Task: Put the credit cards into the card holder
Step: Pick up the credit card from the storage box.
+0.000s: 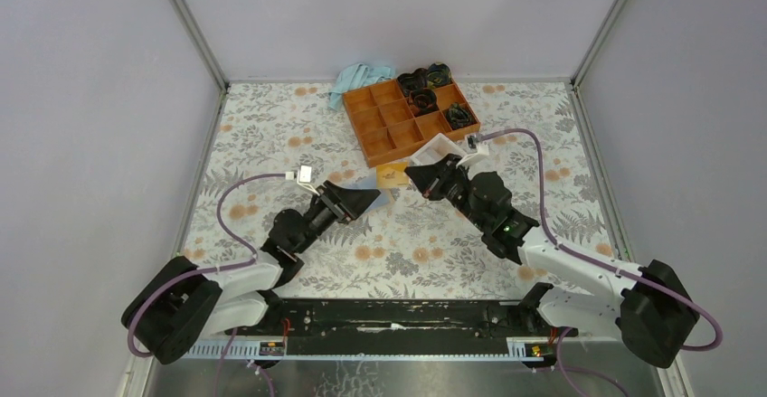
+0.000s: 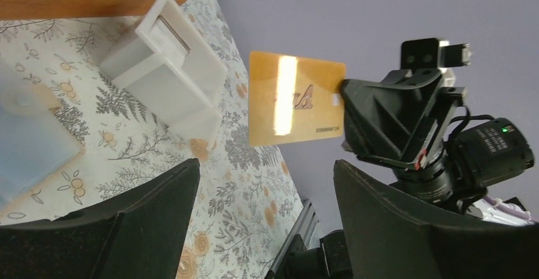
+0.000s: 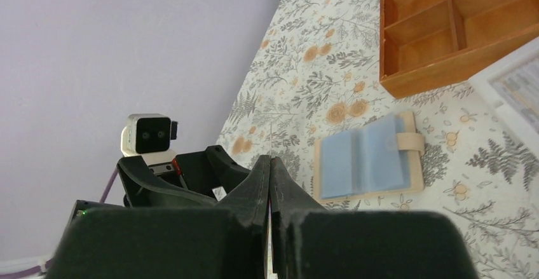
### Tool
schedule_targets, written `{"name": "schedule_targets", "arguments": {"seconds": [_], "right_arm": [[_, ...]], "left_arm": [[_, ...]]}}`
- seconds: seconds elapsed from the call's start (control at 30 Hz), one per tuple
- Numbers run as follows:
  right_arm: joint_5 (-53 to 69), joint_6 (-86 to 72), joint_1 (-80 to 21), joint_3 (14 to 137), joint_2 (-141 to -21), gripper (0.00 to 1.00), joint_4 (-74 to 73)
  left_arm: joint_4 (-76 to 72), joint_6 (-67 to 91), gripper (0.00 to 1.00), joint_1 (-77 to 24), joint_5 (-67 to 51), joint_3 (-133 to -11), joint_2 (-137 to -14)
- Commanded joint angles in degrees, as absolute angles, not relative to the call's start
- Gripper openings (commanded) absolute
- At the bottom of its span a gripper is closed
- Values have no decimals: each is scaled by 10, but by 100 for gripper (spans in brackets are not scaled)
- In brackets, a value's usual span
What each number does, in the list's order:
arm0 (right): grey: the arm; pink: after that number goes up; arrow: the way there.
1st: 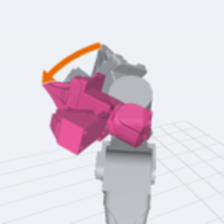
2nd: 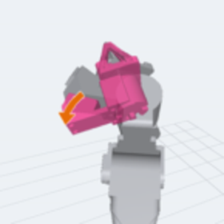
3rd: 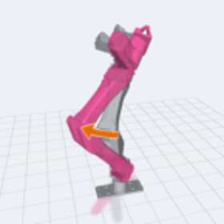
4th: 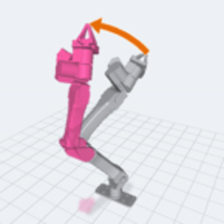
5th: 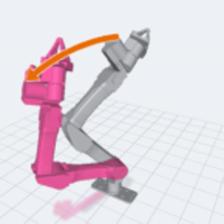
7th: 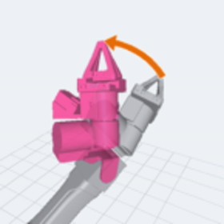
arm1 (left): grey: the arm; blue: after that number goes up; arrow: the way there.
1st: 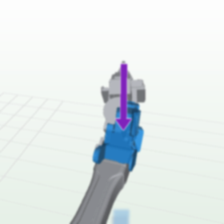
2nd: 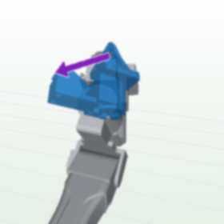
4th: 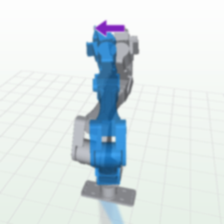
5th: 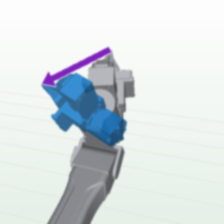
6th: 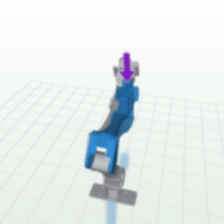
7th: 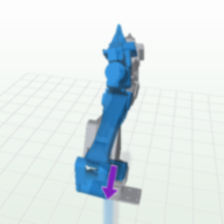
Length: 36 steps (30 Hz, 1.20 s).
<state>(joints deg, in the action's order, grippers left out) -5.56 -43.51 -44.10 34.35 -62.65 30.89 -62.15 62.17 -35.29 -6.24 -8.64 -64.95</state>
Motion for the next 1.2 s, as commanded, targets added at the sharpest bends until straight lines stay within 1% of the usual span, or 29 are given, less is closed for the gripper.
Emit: {"name": "schedule_targets", "arguments": {"seconds": [0.0, 0.1, 0.23, 0.6, 0.83, 1.0, 1.07, 1.17], "right_arm": [[-96, -489, -459, 322, -613, 0, 406], [-104, -510, -464, 307, -615, 0, 435], [-110, -534, -470, 292, -620, 0, 477], [-117, -578, -481, 269, -653, 0, 546], [-106, -604, -484, 264, -681, 0, 580], [-105, -612, -485, 261, -690, 0, 598], [-107, -615, -485, 257, -693, 0, 606], [-105, -618, -485, 255, -696, 0, 610]], "left_arm": [[-721, 625, 85, -358, -75, -78, -666], [-756, 628, 85, -358, -81, -77, -679], [-765, 623, 85, -358, -92, -86, -694], [-883, 664, 82, -359, -67, -69, -744], [-910, 675, 77, -359, -60, -78, -765], [-909, 674, 70, -359, -53, -85, -765], [-910, 675, 65, -358, -49, -84, -768], [-911, 678, 61, -359, -44, -84, -771]]}}
